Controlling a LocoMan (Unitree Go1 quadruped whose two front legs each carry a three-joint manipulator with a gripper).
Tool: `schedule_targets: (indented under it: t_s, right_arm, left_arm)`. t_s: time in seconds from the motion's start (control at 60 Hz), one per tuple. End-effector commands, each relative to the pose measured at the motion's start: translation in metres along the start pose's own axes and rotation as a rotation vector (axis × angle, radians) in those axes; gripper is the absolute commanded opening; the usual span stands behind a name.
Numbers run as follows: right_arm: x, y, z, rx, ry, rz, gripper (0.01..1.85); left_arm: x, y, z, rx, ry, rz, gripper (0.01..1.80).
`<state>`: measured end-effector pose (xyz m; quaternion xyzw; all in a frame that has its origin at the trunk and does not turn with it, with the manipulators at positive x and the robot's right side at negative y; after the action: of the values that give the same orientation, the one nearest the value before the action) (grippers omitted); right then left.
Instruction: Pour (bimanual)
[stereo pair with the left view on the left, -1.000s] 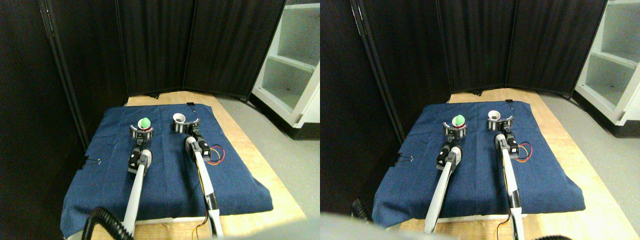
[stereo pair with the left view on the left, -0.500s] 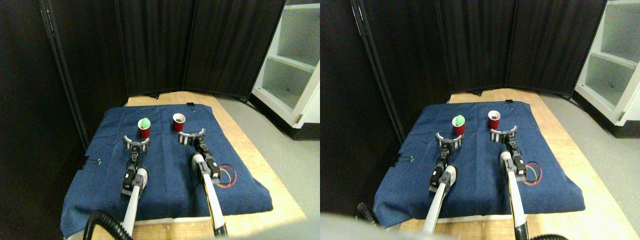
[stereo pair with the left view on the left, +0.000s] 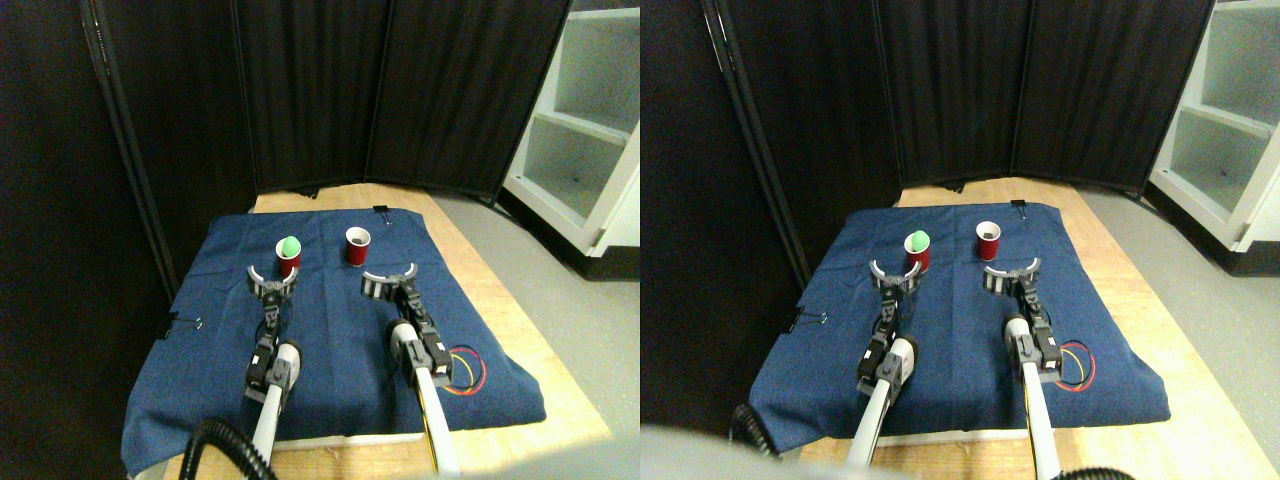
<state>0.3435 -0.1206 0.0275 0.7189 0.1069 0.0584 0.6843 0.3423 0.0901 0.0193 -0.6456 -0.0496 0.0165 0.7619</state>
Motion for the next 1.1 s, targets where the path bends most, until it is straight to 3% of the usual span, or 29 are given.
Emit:
schedule_targets:
  t_s: [0.017, 0.167, 0.533, 0.65, 0.683, 0.967, 1.05, 1.1]
  right_arm:
    - [0.002, 0.006, -0.002, -0.001, 0.008, 0.04, 1.2]
    - [0.005, 0.004, -0.001, -0.011, 0.004, 0.038, 1.2]
    - [0.007, 0.005, 0.0, -0.026, -0.012, 0.047, 1.19]
    - [0.007, 0.005, 0.001, -0.032, -0.012, 0.047, 1.18]
    - [0.006, 0.005, 0.001, -0.027, -0.009, 0.05, 1.19]
    - [0.001, 0.005, 0.0, -0.023, -0.007, 0.049, 1.21]
    - [0.0, 0.005, 0.0, -0.027, -0.006, 0.05, 1.21]
    - [-0.001, 0.005, 0.0, -0.027, -0.009, 0.049, 1.21]
  left_arm:
    - [-0.001, -0.016, -0.002, -0.006, -0.012, -0.049, 0.77]
    - [0.0, -0.019, -0.004, 0.005, -0.018, -0.053, 0.7]
    - [-0.002, -0.017, -0.01, 0.007, -0.01, -0.04, 0.73]
    - [-0.002, -0.015, -0.011, 0.021, 0.017, -0.036, 0.75]
    - [-0.001, -0.013, -0.01, 0.018, 0.055, -0.033, 0.86]
    - [0.0, -0.008, -0.007, 0.079, 0.083, -0.033, 1.24]
    - [0.001, -0.007, -0.006, 0.089, 0.094, -0.038, 1.32]
    - [0.001, -0.008, -0.006, 0.09, 0.077, -0.044, 1.26]
